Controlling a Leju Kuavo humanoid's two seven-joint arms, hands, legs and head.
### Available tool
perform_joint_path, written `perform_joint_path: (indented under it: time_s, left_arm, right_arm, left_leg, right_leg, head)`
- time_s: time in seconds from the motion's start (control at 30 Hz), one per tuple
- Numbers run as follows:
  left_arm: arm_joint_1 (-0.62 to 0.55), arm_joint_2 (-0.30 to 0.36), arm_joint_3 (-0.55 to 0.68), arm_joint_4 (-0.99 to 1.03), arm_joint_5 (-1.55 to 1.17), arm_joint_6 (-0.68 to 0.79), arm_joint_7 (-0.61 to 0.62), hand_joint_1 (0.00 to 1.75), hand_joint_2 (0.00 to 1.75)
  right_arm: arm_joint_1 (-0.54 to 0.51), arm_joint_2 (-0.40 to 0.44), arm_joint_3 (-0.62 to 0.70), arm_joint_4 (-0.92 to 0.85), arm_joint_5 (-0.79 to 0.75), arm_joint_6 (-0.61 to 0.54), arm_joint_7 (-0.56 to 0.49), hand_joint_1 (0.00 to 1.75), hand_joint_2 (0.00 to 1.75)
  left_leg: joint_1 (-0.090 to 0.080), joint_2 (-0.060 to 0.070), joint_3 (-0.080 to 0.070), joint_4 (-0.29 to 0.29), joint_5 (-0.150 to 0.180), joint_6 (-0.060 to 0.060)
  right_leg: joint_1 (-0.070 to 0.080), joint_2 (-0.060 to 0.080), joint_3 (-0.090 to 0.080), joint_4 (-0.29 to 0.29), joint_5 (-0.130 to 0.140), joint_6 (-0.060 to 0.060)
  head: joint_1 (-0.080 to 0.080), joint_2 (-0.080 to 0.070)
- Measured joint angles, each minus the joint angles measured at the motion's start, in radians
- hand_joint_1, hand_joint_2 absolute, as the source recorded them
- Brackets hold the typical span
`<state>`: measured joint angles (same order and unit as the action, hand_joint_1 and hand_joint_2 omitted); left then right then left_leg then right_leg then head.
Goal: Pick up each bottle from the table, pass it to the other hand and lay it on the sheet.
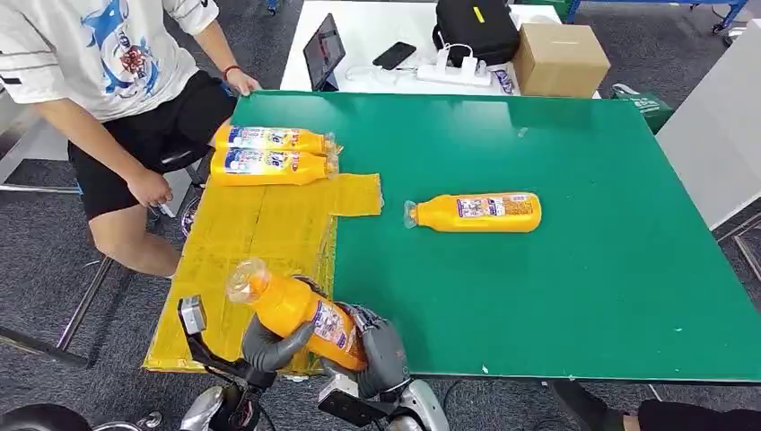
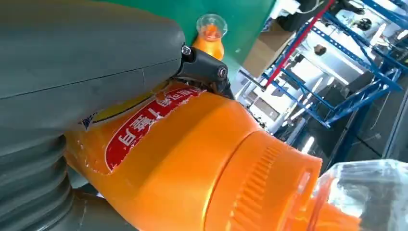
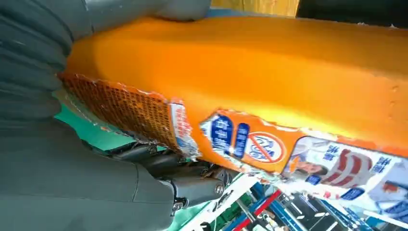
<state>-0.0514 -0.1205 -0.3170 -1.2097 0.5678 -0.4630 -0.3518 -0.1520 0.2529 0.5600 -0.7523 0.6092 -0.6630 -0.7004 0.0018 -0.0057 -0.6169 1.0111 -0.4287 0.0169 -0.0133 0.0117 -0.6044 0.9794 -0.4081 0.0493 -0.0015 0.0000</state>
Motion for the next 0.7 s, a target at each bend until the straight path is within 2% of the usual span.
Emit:
perform_joint_path:
  time_s: [0.03,0.07,0.1,0.13,0.37,0.4,0.53,0.7]
  left_arm:
    - [0.001,0.000,-0.010,-0.010,-0.094,0.047,-0.035,1.75,1.75]
    - [0.001,0.000,-0.021,-0.023,-0.192,0.108,-0.073,1.75,1.75]
    - [0.001,0.000,-0.030,-0.036,-0.286,0.162,-0.095,1.75,1.75]
    - [-0.001,0.000,-0.036,-0.050,-0.364,0.204,-0.109,1.75,1.75]
    - [-0.004,-0.009,-0.061,-0.098,-0.570,0.314,-0.128,1.75,1.75]
    - [-0.004,-0.009,-0.062,-0.101,-0.570,0.315,-0.128,1.75,1.75]
    - [-0.003,-0.010,-0.062,-0.106,-0.572,0.318,-0.128,1.75,1.75]
    - [-0.003,-0.010,-0.045,-0.112,-0.534,0.313,-0.127,1.75,1.75]
  right_arm:
    - [0.000,0.001,-0.001,0.001,-0.002,0.005,0.002,1.54,1.75]
    - [0.000,0.002,-0.003,0.001,-0.003,0.013,0.008,1.40,1.75]
    - [0.000,0.002,-0.006,0.002,-0.004,0.016,0.011,0.16,1.75]
    - [0.000,0.002,-0.008,0.002,-0.005,0.018,0.012,0.00,1.75]
    - [0.001,0.008,-0.023,-0.001,-0.059,0.077,0.014,0.00,1.75]
    - [0.004,0.008,-0.024,-0.001,-0.060,0.079,0.014,0.00,0.00]
    - [0.007,0.008,-0.029,-0.006,-0.081,0.113,0.011,0.00,0.00]
    - [0.040,-0.002,-0.038,-0.121,-0.175,0.281,0.007,0.00,0.00]
  left_leg:
    - [0.000,0.000,0.000,0.000,0.000,0.000]
    - [0.000,-0.001,0.000,0.000,0.000,0.000]
    - [0.000,-0.001,0.000,0.000,0.000,0.000]
    - [0.000,0.000,0.000,0.000,0.000,0.000]
    - [0.000,0.001,0.001,0.000,0.000,0.000]
    - [0.000,0.000,0.001,0.000,0.000,0.000]
    - [0.000,0.000,0.001,0.000,0.000,0.000]
    - [0.000,0.000,0.000,0.000,0.000,0.000]
  right_leg:
    - [0.000,0.000,0.000,0.000,0.000,0.000]
    - [0.000,0.000,0.000,0.000,0.000,0.000]
    - [0.000,0.000,0.000,0.000,0.000,0.000]
    - [0.000,0.000,0.000,0.000,0.000,0.000]
    - [0.000,0.000,0.001,0.000,0.000,0.000]
    - [0.000,0.000,0.001,0.000,0.000,0.000]
    - [0.000,0.000,0.001,0.000,0.000,0.000]
    - [0.000,0.000,0.000,0.000,0.000,0.000]
  head:
    - [0.000,0.000]
    - [0.000,0.000]
    - [0.000,0.000]
    - [0.000,0.000]
    - [0.000,0.000]
    - [0.000,0.000]
    - [0.000,0.000]
    - [0.000,0.000]
